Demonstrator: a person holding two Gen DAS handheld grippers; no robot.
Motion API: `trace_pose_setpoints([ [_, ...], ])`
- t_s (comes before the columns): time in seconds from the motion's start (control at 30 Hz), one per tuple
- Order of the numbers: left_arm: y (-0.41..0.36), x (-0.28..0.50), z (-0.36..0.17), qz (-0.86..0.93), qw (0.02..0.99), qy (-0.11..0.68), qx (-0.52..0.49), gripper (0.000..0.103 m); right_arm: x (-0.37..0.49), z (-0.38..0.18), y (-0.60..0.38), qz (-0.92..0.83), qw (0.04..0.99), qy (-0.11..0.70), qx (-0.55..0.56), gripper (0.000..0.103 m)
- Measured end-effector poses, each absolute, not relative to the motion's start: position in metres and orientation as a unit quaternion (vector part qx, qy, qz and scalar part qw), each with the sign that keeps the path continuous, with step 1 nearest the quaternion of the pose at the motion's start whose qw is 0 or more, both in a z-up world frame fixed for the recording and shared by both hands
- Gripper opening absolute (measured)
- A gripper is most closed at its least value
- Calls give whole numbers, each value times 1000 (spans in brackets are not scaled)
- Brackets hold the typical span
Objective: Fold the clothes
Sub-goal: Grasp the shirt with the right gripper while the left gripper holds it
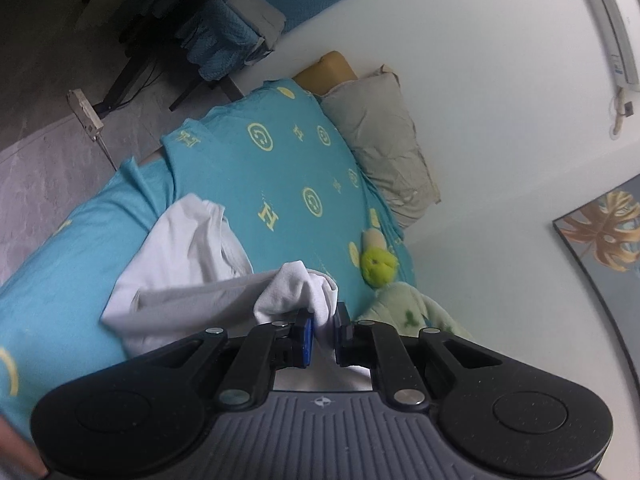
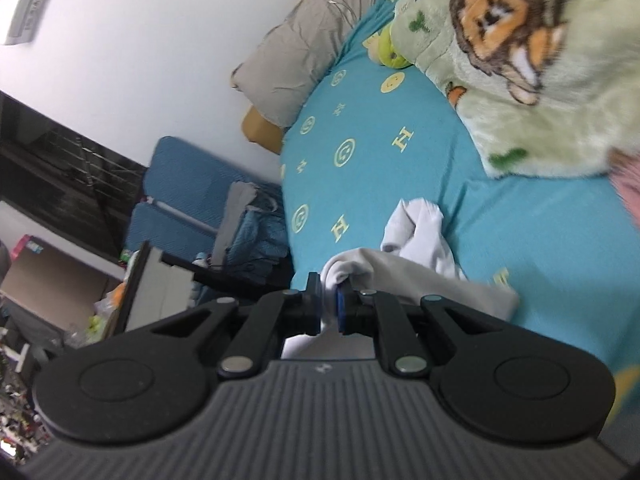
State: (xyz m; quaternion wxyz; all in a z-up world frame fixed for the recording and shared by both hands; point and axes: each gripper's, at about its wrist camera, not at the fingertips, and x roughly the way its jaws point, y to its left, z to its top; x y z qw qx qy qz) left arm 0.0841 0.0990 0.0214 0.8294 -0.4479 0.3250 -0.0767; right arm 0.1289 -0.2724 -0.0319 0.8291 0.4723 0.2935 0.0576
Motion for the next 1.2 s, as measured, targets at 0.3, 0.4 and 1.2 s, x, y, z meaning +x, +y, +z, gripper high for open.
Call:
trace_pose_setpoints([
  [0.3, 99, 197, -39, -50, 855, 336, -393, 11, 233, -92, -267, 45, 815, 335, 471, 10],
  [0.4, 102, 213, -66, -48, 856, 336, -389, 11, 251, -112, -264, 45, 811, 352, 466, 11],
  [1.2, 39, 204, -63, -128, 943, 297, -81, 68, 246, -86, -216, 147, 898, 279, 307, 88],
])
